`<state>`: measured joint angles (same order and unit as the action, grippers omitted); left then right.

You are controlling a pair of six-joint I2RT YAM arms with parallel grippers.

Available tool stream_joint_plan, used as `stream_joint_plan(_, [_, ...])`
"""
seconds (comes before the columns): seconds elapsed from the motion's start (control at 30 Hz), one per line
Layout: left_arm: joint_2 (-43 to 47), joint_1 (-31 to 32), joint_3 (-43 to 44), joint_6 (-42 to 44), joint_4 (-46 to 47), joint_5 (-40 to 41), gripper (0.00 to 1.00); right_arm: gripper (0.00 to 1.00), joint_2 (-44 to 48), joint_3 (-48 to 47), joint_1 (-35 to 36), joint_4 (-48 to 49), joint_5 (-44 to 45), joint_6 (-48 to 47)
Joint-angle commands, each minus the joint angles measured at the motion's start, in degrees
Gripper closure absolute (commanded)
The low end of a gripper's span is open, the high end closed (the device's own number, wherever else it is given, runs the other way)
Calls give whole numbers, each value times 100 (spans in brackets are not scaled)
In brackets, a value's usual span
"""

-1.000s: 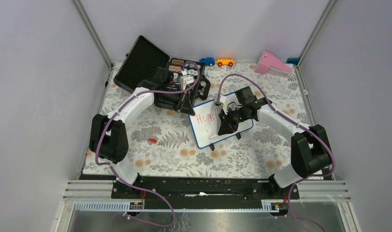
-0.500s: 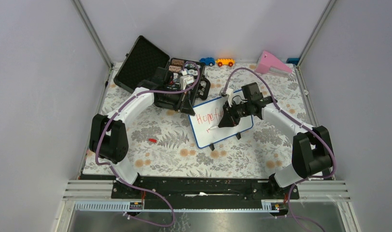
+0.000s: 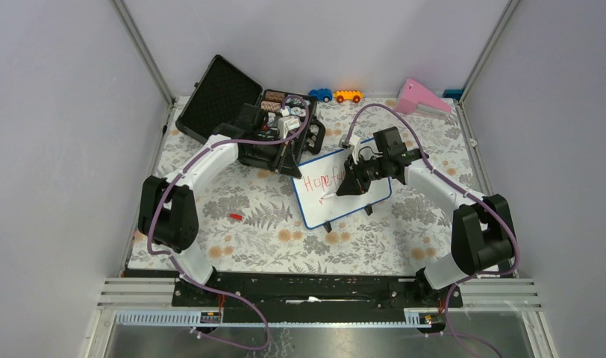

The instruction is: Write a sentence on the whiteboard

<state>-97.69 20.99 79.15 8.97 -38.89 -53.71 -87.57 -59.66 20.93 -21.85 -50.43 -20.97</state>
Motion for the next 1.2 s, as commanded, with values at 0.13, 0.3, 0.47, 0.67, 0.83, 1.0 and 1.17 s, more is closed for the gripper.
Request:
stream_joint_plan(0.13, [58,104,12,193,22,141,100,100,-175,41,-1,-48,40,-216])
stream_joint_plan(0.3, [31,99,38,184,23,135,100,100,-180,75,5,-220,17,-374])
stream_joint_plan(0.47, [14,104,58,175,22,144,100,100,-245,100,22,-494,5,-606])
stream_joint_plan(0.67, [-2,106,72,175,22,144,100,100,-285,121,67,-740,33,-817])
stream_joint_plan(0.83, [3,107,87,166,22,146,100,100,-303,153,132,-779,51,-855])
stream_joint_plan(1.0, [9,102,65,173,22,137,100,100,-135,88,129,-767,-235,-776])
stream_joint_plan(1.17, [13,107,65,175,22,130,100,100,245,87,109,-353,-471,-346])
